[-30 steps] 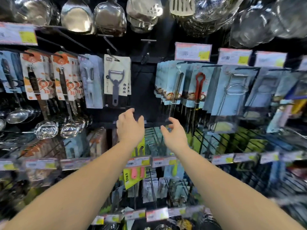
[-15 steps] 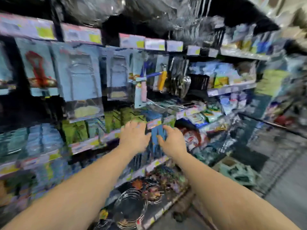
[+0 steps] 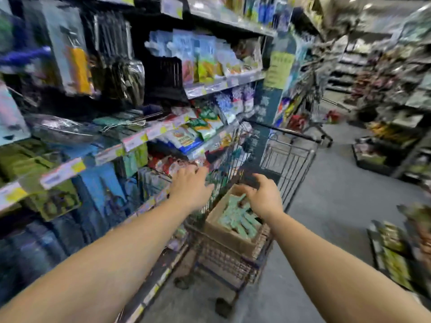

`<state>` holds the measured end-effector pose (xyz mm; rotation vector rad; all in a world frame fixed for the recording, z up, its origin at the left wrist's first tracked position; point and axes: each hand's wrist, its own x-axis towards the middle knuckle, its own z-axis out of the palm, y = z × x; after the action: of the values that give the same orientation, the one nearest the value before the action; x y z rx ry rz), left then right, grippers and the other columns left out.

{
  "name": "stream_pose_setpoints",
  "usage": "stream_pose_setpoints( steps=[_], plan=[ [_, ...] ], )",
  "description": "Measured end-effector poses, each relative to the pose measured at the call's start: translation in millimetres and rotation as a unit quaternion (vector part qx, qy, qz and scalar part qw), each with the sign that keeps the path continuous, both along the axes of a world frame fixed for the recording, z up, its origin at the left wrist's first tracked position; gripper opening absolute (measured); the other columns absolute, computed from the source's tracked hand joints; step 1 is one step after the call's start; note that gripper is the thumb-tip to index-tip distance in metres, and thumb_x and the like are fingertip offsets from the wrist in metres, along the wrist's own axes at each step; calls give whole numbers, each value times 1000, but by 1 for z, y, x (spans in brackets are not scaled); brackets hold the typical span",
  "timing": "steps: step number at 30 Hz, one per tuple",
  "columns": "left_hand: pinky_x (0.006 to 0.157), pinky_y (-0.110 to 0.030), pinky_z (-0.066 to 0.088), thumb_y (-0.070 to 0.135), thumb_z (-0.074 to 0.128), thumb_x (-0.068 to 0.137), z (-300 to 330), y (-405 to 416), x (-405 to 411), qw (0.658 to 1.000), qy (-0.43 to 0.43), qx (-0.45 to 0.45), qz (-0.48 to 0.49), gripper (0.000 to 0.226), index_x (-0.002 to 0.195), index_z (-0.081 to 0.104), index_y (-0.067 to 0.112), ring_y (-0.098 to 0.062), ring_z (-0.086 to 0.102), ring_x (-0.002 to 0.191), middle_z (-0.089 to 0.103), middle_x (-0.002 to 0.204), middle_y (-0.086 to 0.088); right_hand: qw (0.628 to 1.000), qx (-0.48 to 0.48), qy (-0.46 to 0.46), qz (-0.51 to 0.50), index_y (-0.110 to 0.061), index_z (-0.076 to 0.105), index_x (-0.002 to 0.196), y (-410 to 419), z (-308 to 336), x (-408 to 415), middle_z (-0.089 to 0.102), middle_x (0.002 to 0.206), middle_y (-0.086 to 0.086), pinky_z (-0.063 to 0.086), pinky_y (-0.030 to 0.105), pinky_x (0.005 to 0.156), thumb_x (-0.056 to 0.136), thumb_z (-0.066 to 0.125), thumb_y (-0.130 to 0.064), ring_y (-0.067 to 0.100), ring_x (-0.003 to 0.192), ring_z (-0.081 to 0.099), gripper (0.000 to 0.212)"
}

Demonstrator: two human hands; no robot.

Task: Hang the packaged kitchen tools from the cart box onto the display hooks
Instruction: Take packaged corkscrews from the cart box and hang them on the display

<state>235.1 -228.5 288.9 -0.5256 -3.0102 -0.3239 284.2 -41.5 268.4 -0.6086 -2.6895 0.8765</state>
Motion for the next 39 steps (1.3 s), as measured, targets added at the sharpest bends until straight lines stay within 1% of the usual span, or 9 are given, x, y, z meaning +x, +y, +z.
stream_pose_setpoints(
  steps=[6, 11, 15, 20, 25, 29, 33, 36, 39],
  plan=[
    [110, -46, 36, 53, 45, 98, -51, 54, -105, 998, -60, 2, -37, 56, 145, 40, 23, -33, 39, 136, 41, 150, -9, 997, -35, -57, -33, -21, 42, 143, 68, -34, -71, 49, 141, 7, 50, 42, 96, 95, 56, -40, 25, 119, 56, 54],
    [109, -45, 35, 53, 46, 97, -92, 85, -177, 993, -105, -6, -52, 57, 147, 37, 27, -32, 39, 135, 42, 147, -8, 990, -52, -130, -18, -19, 50, 137, 97, -74, -130, 65, 115, 4, 55, 35, 76, 96, 58, -32, 16, 79, 62, 44],
    [108, -43, 37, 50, 47, 99, -131, 97, -209, 986, -163, -17, -37, 57, 149, 36, 25, -32, 39, 136, 41, 148, -9, 971, -82, -222, 10, -20, 48, 139, 112, -122, -163, 61, 129, 7, 52, 31, 87, 96, 59, -31, 22, 103, 64, 46],
    [110, -41, 39, 52, 48, 98, -189, 106, -234, 976, -214, -31, 17, 60, 151, 36, 26, -31, 41, 135, 43, 148, -6, 946, -106, -303, 41, -20, 50, 137, 139, -186, -208, 62, 128, 6, 46, 28, 90, 96, 58, -33, 23, 110, 61, 44],
    [106, -38, 39, 49, 50, 97, -246, 121, -229, 956, -265, -37, 123, 54, 143, 44, 21, -32, 47, 127, 50, 139, -9, 897, -96, -403, 156, -15, 51, 135, 160, -268, -240, 60, 132, 8, 45, 34, 102, 95, 58, -28, 26, 119, 58, 43],
    [110, -37, 37, 43, 51, 98, -282, 144, -214, 924, -323, -4, 204, 57, 148, 40, 18, -32, 42, 133, 46, 144, -10, 847, -47, -463, 256, -9, 56, 129, 173, -321, -251, 56, 134, 10, 39, 31, 99, 97, 52, -22, 28, 124, 51, 34],
    [105, -35, 37, 42, 52, 99, -311, 167, -199, 898, -361, 19, 250, 54, 145, 43, 17, -29, 45, 129, 51, 137, -9, 802, -40, -521, 291, -12, 51, 133, 174, -369, -250, 64, 122, 8, 46, 29, 91, 95, 52, -30, 27, 112, 61, 42],
    [99, -35, 43, 44, 53, 97, -335, 177, -184, 875, -390, 38, 283, 51, 141, 47, 18, -28, 50, 122, 56, 130, -8, 782, -55, -535, 315, -18, 55, 125, 173, -398, -236, 68, 112, 7, 51, 29, 87, 93, 52, -19, 26, 102, 65, 32],
    [106, -36, 40, 40, 53, 98, -345, 188, -175, 865, -399, 56, 299, 50, 142, 47, 17, -27, 48, 128, 54, 138, -8, 789, -59, -526, 312, -22, 61, 115, 177, -398, -229, 66, 90, -1, 51, 26, 70, 98, 49, -18, 16, 74, 65, 21]
  ],
)
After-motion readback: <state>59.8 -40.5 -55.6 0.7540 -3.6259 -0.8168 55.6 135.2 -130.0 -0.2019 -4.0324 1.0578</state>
